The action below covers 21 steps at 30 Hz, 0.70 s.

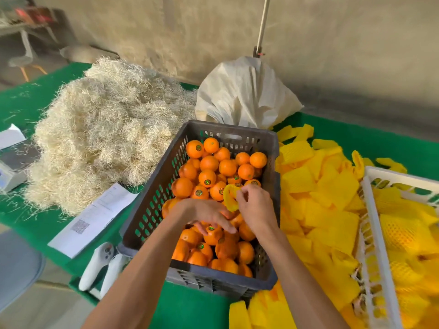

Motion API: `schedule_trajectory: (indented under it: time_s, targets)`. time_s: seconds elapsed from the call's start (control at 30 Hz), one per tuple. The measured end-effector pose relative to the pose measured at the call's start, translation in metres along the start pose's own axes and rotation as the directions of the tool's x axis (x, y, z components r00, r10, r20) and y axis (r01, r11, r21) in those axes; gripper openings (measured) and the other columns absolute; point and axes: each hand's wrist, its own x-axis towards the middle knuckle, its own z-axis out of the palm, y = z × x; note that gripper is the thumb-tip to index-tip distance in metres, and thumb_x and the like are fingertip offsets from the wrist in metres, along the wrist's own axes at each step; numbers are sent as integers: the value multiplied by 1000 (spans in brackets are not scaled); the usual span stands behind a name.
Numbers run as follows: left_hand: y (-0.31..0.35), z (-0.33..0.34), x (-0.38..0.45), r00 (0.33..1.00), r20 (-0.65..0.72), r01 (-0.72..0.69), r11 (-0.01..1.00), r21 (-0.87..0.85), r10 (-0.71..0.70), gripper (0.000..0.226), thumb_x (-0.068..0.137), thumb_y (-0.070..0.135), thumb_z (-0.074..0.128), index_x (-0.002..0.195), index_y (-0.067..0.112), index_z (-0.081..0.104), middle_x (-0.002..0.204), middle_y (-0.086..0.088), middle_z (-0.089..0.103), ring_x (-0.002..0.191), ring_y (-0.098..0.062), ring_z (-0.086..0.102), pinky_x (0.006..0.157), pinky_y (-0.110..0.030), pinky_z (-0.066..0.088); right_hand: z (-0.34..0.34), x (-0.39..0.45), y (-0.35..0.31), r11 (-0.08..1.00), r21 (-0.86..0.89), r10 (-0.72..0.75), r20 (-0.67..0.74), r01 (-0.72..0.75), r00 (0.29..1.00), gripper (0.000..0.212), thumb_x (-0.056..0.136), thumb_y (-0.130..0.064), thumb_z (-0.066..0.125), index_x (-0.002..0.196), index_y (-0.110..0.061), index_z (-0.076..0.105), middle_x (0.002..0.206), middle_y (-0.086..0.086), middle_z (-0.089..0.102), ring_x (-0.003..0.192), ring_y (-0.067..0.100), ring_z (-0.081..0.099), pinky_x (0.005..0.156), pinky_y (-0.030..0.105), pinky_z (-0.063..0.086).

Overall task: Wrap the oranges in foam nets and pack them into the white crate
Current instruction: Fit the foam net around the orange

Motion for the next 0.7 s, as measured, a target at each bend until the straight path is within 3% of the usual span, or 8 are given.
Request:
schedule_trajectory:
  time_s: [0.1, 0.2, 0.27, 0.37, 0.47, 0.57, 0.63, 0.7]
  targets:
    - [12, 14, 30, 991, 32, 109, 919, 379, -130, 71, 89, 36, 80, 152, 26, 49, 147, -4, 50, 134, -27, 54, 101, -41, 58, 5, 2, 3, 999, -31, -20, 5, 20, 1000, 19, 102, -29, 55, 101, -13, 65, 101, 2, 63, 92, 19, 62, 71, 30, 49]
    - [16, 30, 52, 980, 49, 134, 826, 547, -191, 66, 93, 35, 76, 152, 29, 47, 142, -12, 58, 122, -29, 65, 96, -41, 59, 6, 4, 6, 1000, 9, -21, 26, 21, 999, 19, 102, -32, 55, 103, -16, 67, 102, -1, 64, 93, 17, 62, 73, 33, 54]
    - [21, 34, 58, 972, 45, 150, 756, 638, -231, 71, 92, 38, 77, 154, 28, 43, 141, -11, 62, 115, -27, 68, 85, -37, 58, 6, 3, 5, 1000, 14, -24, 46, 23, 999, 21, 102, -35, 55, 106, -18, 67, 105, -3, 65, 95, 15, 63, 75, 36, 57]
    - [27, 42, 60, 961, 52, 146, 660, 737, -271, 68, 95, 36, 74, 153, 16, 44, 144, -11, 60, 107, -26, 62, 79, -35, 48, 6, 3, 5, 999, 44, -21, 51, 19, 998, 24, 101, -36, 56, 111, -19, 69, 108, -4, 69, 96, 13, 64, 72, 29, 55]
    - [27, 50, 59, 969, 31, 121, 583, 803, -245, 82, 94, 30, 76, 161, 13, 32, 154, -14, 50, 130, -35, 55, 83, -35, 44, 4, 2, 5, 998, 69, -10, 23, 9, 1000, 23, 101, -36, 57, 111, -19, 70, 107, -4, 70, 94, 11, 65, 66, 19, 48]
    - [27, 49, 52, 980, 1, 119, 580, 806, -201, 83, 91, 34, 79, 159, 12, 37, 151, -14, 53, 134, -34, 53, 86, -36, 45, 3, -1, 3, 997, 78, -11, 36, 8, 999, 25, 101, -36, 57, 113, -18, 69, 110, -3, 70, 99, 12, 65, 73, 26, 55]
    - [25, 47, 47, 992, -56, 112, 586, 803, -114, 78, 87, 42, 82, 149, 10, 49, 138, -13, 62, 125, -34, 60, 90, -39, 52, -1, -4, 1, 990, 140, -7, 24, 3, 1000, 25, 101, -35, 57, 114, -17, 69, 111, -2, 70, 101, 12, 64, 79, 27, 56]
    - [23, 43, 40, 990, -140, 97, 640, 763, 17, 70, 81, 50, 83, 135, 11, 58, 111, -6, 68, 105, -30, 67, 83, -40, 58, -7, -5, -2, 979, 204, -5, -48, 15, 999, 24, 101, -33, 59, 113, -15, 70, 108, -1, 71, 100, 12, 64, 82, 29, 56]
